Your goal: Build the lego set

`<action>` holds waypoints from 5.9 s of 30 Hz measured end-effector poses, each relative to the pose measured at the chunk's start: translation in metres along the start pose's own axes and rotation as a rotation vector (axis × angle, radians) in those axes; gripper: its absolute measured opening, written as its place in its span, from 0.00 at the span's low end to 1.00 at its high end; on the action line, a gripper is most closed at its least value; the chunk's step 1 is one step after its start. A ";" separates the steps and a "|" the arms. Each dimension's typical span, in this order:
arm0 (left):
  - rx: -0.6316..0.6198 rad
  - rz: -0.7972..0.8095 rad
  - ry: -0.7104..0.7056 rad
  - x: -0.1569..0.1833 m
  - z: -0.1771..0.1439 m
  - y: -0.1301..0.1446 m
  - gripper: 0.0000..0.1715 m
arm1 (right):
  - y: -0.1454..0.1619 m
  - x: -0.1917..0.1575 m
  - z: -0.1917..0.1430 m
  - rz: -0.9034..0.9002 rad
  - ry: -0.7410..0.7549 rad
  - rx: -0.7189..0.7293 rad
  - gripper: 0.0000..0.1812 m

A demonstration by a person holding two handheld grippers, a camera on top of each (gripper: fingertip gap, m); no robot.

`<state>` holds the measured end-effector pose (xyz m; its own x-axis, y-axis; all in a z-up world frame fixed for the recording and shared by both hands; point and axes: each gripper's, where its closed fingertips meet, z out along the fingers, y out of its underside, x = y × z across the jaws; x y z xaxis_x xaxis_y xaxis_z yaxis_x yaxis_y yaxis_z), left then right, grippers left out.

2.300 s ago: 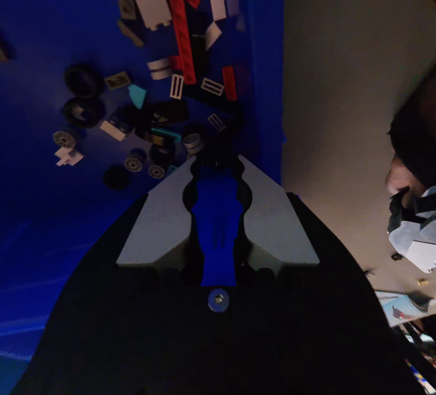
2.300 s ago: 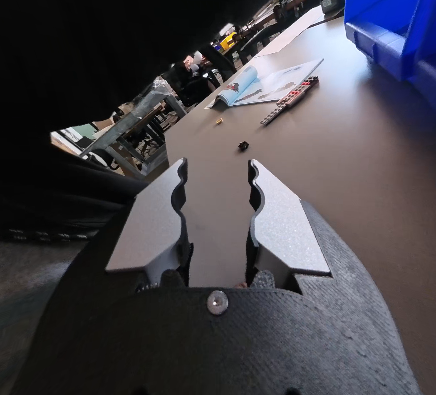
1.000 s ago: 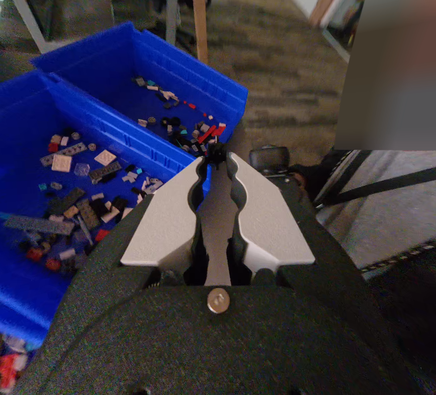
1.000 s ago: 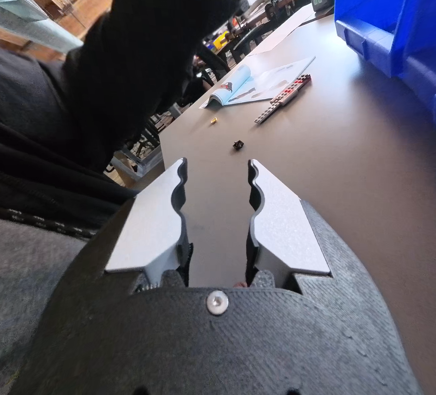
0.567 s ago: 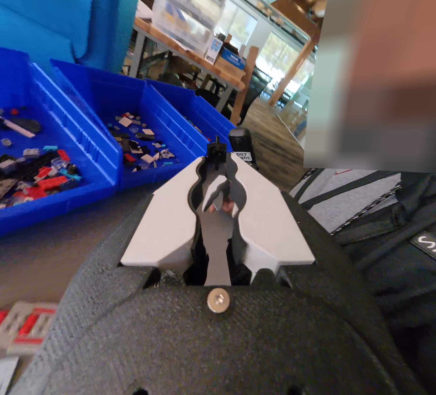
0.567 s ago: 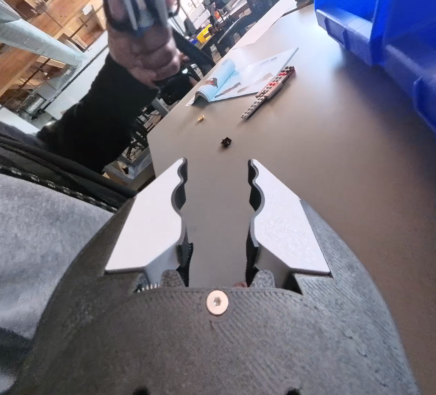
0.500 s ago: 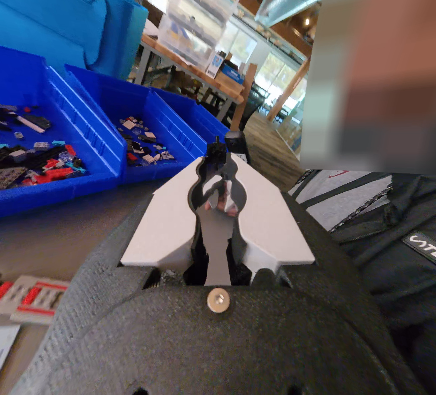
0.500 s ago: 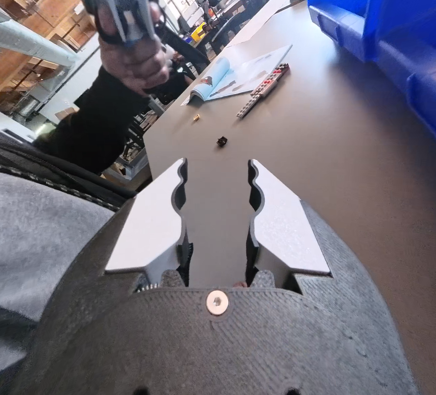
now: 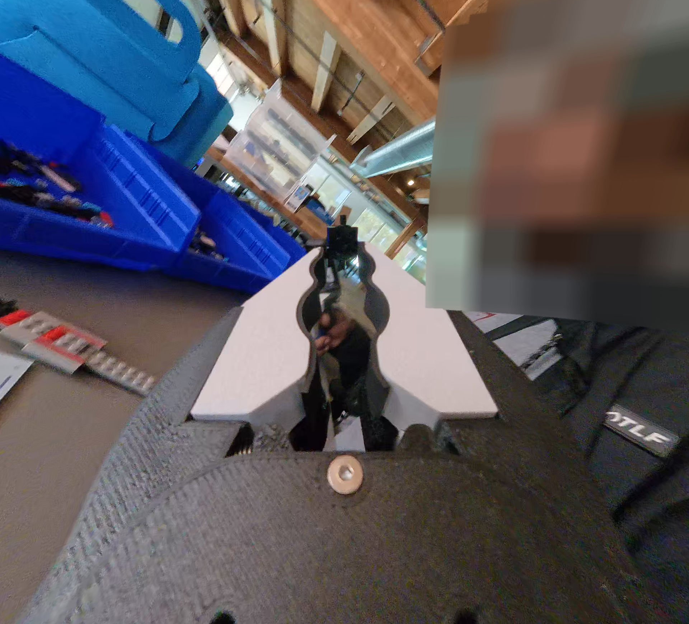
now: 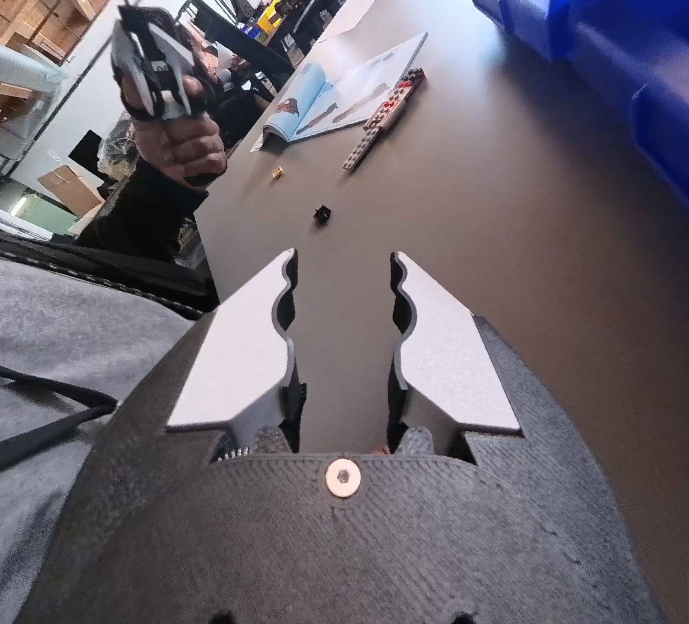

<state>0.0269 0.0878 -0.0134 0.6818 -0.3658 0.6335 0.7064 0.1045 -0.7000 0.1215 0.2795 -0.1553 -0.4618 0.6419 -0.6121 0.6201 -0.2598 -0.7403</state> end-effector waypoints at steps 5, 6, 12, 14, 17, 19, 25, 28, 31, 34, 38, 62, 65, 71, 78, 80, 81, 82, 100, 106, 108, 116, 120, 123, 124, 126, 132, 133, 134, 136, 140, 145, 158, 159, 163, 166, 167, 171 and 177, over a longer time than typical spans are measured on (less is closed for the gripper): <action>-0.400 0.121 -0.434 -0.057 -0.016 0.065 0.09 | 0.000 0.001 0.000 -0.002 0.013 0.000 0.29; -0.491 0.149 -0.518 -0.068 -0.021 0.081 0.09 | 0.001 0.002 0.001 -0.002 0.015 -0.006 0.29; -0.773 0.234 -0.757 -0.102 -0.032 0.138 0.09 | -0.001 0.004 0.017 -0.027 0.030 -0.052 0.29; -0.785 0.235 -0.770 -0.106 -0.031 0.143 0.09 | -0.003 0.003 0.028 -0.041 0.026 -0.073 0.29; -0.777 0.211 -0.777 -0.113 -0.033 0.146 0.09 | -0.001 0.002 0.045 -0.066 0.021 -0.131 0.29; -0.772 0.177 -0.766 -0.116 -0.035 0.150 0.10 | 0.001 0.002 0.055 -0.080 0.030 -0.171 0.29; -0.687 0.142 -0.681 -0.110 -0.032 0.143 0.16 | 0.002 0.006 0.072 -0.106 0.077 -0.220 0.28; -0.597 0.178 -0.605 -0.098 -0.029 0.131 0.17 | 0.001 0.009 0.075 -0.104 0.104 -0.224 0.27; -0.473 0.239 -0.547 -0.081 -0.037 0.110 0.18 | 0.001 0.010 0.075 -0.103 0.120 -0.223 0.26; -0.363 0.288 -0.560 -0.065 -0.067 0.085 0.20 | 0.000 0.013 0.074 -0.096 0.138 -0.211 0.26; -0.299 0.327 -0.699 -0.060 -0.132 0.062 0.21 | -0.001 0.014 0.074 -0.088 0.144 -0.212 0.26; -0.318 0.283 -0.855 -0.071 -0.187 0.060 0.21 | -0.013 0.010 0.092 -0.082 0.102 -0.178 0.28; -0.332 0.325 -0.865 -0.074 -0.179 0.060 0.21 | -0.019 0.008 0.088 -0.100 0.102 -0.131 0.29; -0.372 0.337 -0.788 -0.080 -0.131 0.066 0.23 | -0.038 0.004 0.069 -0.113 0.089 0.058 0.28; -0.447 0.381 -0.698 -0.086 -0.053 0.075 0.23 | -0.056 0.001 0.049 -0.102 0.062 0.220 0.28; -0.458 0.386 -0.693 -0.090 -0.038 0.079 0.23 | -0.056 -0.001 0.049 -0.111 0.053 0.225 0.28; -0.459 0.385 -0.696 -0.092 -0.032 0.081 0.23 | -0.056 -0.002 0.048 -0.110 0.047 0.228 0.28; -0.455 0.381 -0.700 -0.094 -0.027 0.082 0.23 | -0.057 -0.002 0.047 -0.106 0.043 0.232 0.28; -0.355 0.283 -0.788 -0.129 -0.004 0.092 0.22 | -0.061 0.002 0.043 -0.047 0.008 0.259 0.28; -0.342 0.226 -0.782 -0.133 -0.006 0.092 0.22 | -0.060 0.010 0.047 -0.025 0.050 0.238 0.28; -0.346 0.223 -0.790 -0.135 -0.007 0.092 0.22 | -0.059 0.014 0.049 -0.011 0.069 0.228 0.28; -0.357 0.212 -0.824 -0.141 -0.009 0.093 0.22 | -0.057 0.024 0.052 0.022 0.119 0.207 0.28; -0.366 0.205 -0.835 -0.143 -0.009 0.094 0.22 | -0.058 0.023 0.051 0.018 0.117 0.214 0.28; -0.376 0.204 -0.842 -0.144 -0.009 0.095 0.22 | -0.059 0.023 0.050 0.015 0.118 0.223 0.28; -0.378 0.204 -0.844 -0.145 -0.009 0.095 0.22 | -0.059 0.023 0.050 0.014 0.119 0.227 0.28; -0.380 0.201 -0.846 -0.145 -0.009 0.096 0.22 | -0.060 0.023 0.049 0.013 0.121 0.234 0.28; -0.391 0.190 -0.846 -0.147 -0.009 0.097 0.22 | -0.061 0.023 0.046 0.015 0.124 0.254 0.27; -0.393 0.187 -0.846 -0.147 -0.009 0.097 0.22 | -0.062 0.023 0.045 0.015 0.125 0.257 0.27; -0.395 0.186 -0.847 -0.147 -0.008 0.098 0.22 | -0.062 0.023 0.045 0.016 0.125 0.259 0.27; -0.401 0.184 -0.850 -0.148 -0.008 0.098 0.22 | -0.062 0.023 0.044 0.018 0.125 0.263 0.27; -0.407 0.182 -0.854 -0.149 -0.008 0.099 0.22 | -0.062 0.023 0.043 0.019 0.123 0.269 0.27; -0.412 0.179 -0.852 -0.149 -0.008 0.100 0.22 | -0.063 0.023 0.043 0.023 0.118 0.270 0.27; -0.859 0.424 -0.436 -0.136 0.214 0.059 0.21 | -0.057 0.004 0.028 0.008 0.015 0.286 0.28; -0.941 0.435 -0.452 -0.142 0.233 0.067 0.21 | -0.055 0.005 0.024 0.013 0.023 0.286 0.28; -1.166 0.459 -0.519 -0.169 0.293 0.105 0.20 | -0.046 0.005 0.011 0.026 0.027 0.267 0.28; -1.416 0.518 -0.606 -0.204 0.296 0.132 0.19 | -0.040 -0.006 0.005 0.014 -0.037 0.252 0.28; -1.481 0.526 -0.624 -0.214 0.294 0.138 0.18 | -0.038 -0.011 0.002 0.008 -0.066 0.252 0.28; -1.733 0.591 -0.627 -0.238 0.281 0.149 0.14 | -0.035 -0.022 -0.008 0.019 -0.160 0.252 0.28; -1.948 0.651 -0.512 -0.245 0.274 0.155 0.08 | -0.039 -0.023 -0.031 0.104 -0.284 0.283 0.28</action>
<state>0.0214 0.4467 -0.1869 0.9053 -0.4248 -0.0080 -0.4238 -0.9042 0.0525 0.1280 0.2972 -0.1033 -0.5871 0.3876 -0.7107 0.4921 -0.5262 -0.6935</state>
